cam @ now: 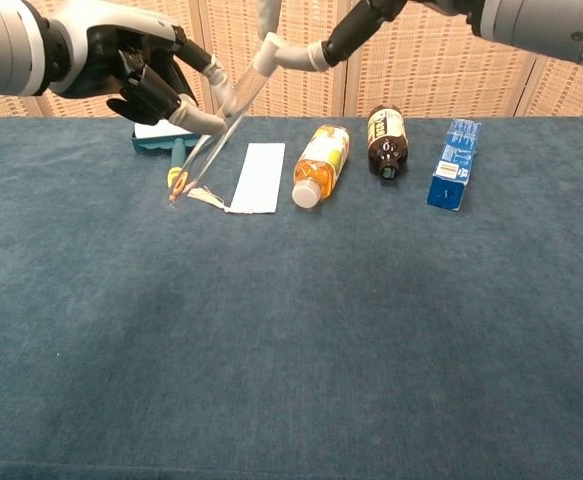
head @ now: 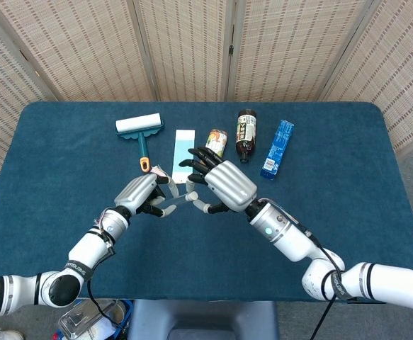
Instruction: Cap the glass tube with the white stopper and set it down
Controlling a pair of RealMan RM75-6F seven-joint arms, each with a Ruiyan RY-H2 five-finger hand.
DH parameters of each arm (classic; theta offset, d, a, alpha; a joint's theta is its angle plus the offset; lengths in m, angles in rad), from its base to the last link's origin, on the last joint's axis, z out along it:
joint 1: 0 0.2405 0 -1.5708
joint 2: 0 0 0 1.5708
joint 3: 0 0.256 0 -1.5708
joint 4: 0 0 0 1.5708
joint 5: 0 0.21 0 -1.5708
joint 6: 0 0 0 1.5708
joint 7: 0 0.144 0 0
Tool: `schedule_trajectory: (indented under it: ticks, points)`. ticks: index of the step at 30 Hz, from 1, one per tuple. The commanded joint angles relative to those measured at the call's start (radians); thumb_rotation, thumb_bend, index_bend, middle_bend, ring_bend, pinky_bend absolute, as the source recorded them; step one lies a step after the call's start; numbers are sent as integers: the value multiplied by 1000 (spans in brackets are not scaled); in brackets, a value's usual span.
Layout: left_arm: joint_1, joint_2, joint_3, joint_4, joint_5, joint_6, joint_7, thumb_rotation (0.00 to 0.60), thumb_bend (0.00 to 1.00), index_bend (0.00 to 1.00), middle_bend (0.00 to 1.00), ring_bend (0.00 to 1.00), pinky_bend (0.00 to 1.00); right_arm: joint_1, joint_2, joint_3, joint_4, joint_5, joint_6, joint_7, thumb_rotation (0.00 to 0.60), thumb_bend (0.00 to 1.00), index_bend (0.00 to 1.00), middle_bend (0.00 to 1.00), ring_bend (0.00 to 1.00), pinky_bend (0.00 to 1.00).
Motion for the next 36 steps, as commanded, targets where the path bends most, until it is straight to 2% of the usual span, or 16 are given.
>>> schedule_trajectory:
  ticks: [1,8,10,12,14,17,20,23,26,29,36]
  points:
    - [-2,0,1,0,-1,-1,-1,600,406,620,1000,1000,1000,2,-2,0,2,1,-1,0,600,449,644,187,0,0]
    - [-4,1,5,0,0,2,-4,600,406,620,1000,1000,1000,3,-8,-3,8,0,1,3,600,447,644,187,0,0]
    - [-4,0,8,2,1,2,-4,600,406,620,1000,1000,1000,3,-7,-5,8,0,0,2,600,408,644,183,0,0]
    - [-4,-2,12,4,2,2,-4,600,406,620,1000,1000,1000,2,-6,-6,8,3,-1,1,600,317,633,161,0,0]
    - [-4,-3,15,7,3,1,-4,600,406,620,1000,1000,1000,3,-3,-7,7,9,-7,3,600,195,533,121,0,0]
    - [-5,-4,19,10,7,7,1,600,406,620,1000,1000,1000,4,-3,-7,7,16,-13,1,600,90,360,82,0,0]
    - [-3,-1,24,10,11,13,7,600,406,620,1000,1000,1000,4,-2,-7,5,19,-15,3,600,45,230,64,0,0]
    - [-2,1,35,14,21,23,23,600,406,620,1000,1000,1000,0,4,-8,3,15,-10,8,600,33,175,55,0,0]
    - [-4,-8,64,31,39,49,72,600,406,620,1000,1000,1000,-13,23,-4,-6,12,7,20,600,30,165,50,0,0]
    - [-16,-38,110,59,58,104,171,600,406,620,1000,1000,1000,-34,53,-1,-17,6,33,29,600,30,162,49,0,0]
    - [-64,-178,184,141,35,232,432,600,406,616,1000,1000,1000,-86,111,-1,-32,0,86,52,600,30,156,50,0,0]
